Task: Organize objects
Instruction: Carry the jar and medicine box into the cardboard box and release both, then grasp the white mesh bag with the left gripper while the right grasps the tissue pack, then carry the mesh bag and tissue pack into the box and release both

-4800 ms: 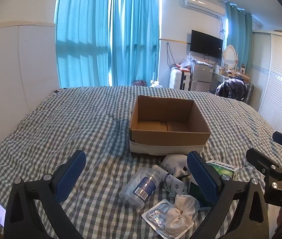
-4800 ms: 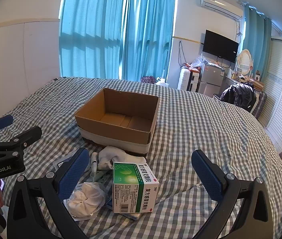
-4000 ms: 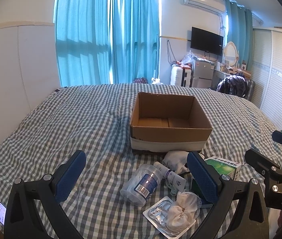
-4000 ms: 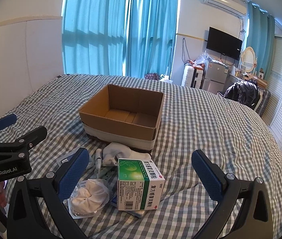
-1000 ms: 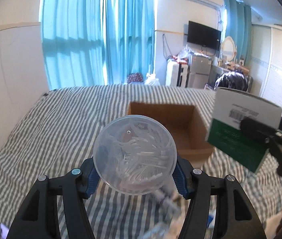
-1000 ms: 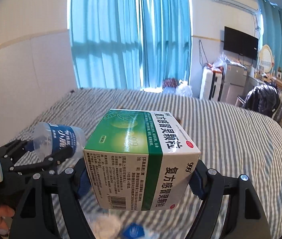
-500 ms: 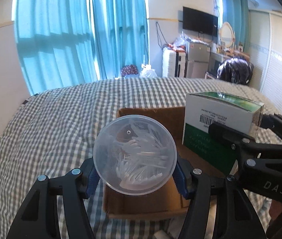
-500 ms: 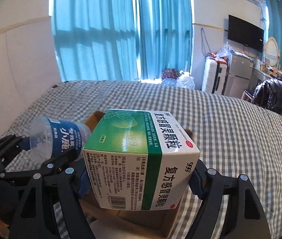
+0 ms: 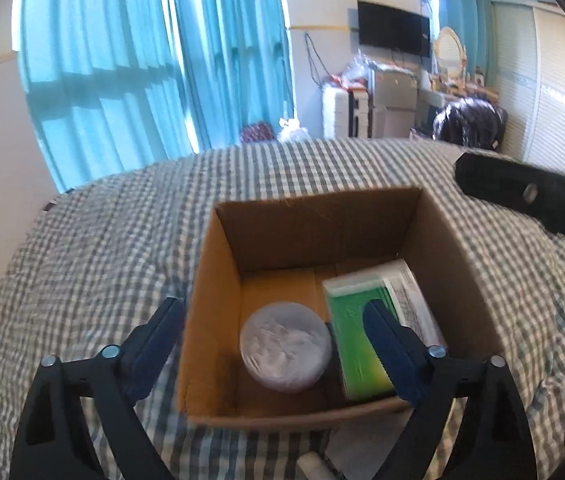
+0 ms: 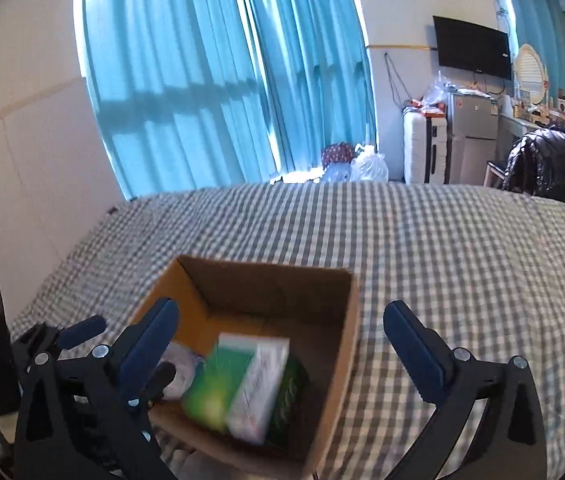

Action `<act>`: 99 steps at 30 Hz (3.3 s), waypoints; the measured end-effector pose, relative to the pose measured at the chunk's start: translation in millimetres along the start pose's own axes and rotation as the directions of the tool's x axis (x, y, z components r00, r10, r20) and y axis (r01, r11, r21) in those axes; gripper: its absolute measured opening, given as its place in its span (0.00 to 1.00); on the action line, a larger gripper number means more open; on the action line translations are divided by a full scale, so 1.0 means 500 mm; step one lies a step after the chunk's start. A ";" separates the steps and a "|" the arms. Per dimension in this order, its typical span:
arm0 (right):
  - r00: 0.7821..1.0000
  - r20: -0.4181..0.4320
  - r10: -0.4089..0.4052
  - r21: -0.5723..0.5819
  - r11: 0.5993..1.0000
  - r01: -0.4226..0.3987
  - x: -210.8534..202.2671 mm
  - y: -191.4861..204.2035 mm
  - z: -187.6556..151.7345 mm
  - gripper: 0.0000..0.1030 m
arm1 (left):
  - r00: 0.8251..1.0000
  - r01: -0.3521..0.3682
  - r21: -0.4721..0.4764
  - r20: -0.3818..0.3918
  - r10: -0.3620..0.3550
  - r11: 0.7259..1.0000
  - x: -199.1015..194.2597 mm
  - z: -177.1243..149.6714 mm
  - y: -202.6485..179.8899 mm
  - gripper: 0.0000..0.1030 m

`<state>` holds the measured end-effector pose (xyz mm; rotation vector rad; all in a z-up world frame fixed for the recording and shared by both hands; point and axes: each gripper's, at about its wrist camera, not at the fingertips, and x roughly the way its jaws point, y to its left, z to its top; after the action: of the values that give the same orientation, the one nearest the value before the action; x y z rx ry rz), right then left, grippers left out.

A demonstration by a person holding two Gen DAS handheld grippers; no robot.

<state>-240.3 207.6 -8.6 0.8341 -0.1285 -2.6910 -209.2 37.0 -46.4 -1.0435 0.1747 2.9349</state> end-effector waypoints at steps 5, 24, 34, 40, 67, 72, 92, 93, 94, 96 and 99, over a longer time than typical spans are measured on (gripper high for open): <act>0.999 0.032 -0.033 -0.050 0.998 0.034 -0.128 0.015 0.016 1.00 | 0.999 -0.026 -0.077 0.022 0.028 0.997 -0.103 -0.009 0.009 0.99; 0.999 -0.038 0.034 -0.177 0.983 -0.040 -0.391 0.079 -0.164 1.00 | 0.986 -0.163 -0.150 -0.004 0.165 0.975 -0.332 -0.179 -0.044 1.00; 0.972 -0.235 -0.014 -0.080 0.997 -0.005 -0.293 -0.006 -0.331 1.00 | 0.982 -0.177 -0.141 -0.098 0.164 0.974 -0.280 -0.324 -0.100 1.00; 0.953 -0.293 -0.076 -0.061 0.996 0.061 -0.250 -0.026 -0.351 1.00 | 0.979 -0.129 -0.092 -0.169 0.112 0.987 -0.206 -0.360 -0.148 1.00; 0.879 -0.477 -0.018 -0.161 0.985 -0.068 -0.096 0.080 -0.465 0.87 | 0.983 -0.042 -0.187 -0.185 0.007 0.981 -0.227 -0.353 -0.052 0.20; 0.882 -0.471 -0.010 -0.176 0.981 -0.083 -0.104 0.086 -0.470 0.77 | 0.978 -0.056 -0.188 -0.208 0.016 0.981 -0.230 -0.357 -0.046 0.20; 0.962 -0.271 0.041 -0.218 0.971 -0.103 -0.243 0.103 -0.373 0.71 | 0.983 -0.095 -0.171 -0.171 0.066 0.981 -0.271 -0.309 -0.048 0.20; 0.966 -0.257 0.044 -0.221 0.970 -0.103 -0.252 0.108 -0.361 0.71 | 0.985 -0.095 -0.168 -0.162 0.068 0.981 -0.272 -0.299 -0.045 0.20; 0.969 -0.243 0.049 -0.223 0.969 -0.105 -0.260 0.112 -0.347 0.71 | 0.987 -0.094 -0.165 -0.145 0.070 0.982 -0.275 -0.280 -0.040 0.20; 0.974 -0.220 0.059 -0.225 0.968 -0.109 -0.270 0.119 -0.321 0.71 | 0.990 -0.088 -0.166 -0.119 0.069 0.982 -0.277 -0.252 -0.031 0.20; 0.983 -0.179 0.050 -0.241 0.966 -0.093 -0.284 0.128 -0.278 0.71 | 0.995 -0.082 -0.160 -0.068 0.072 0.984 -0.280 -0.201 -0.020 0.20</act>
<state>-33.8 194.8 -36.0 0.9551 0.2109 -2.4871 -37.1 37.7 -36.6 -1.1741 -0.0259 3.0310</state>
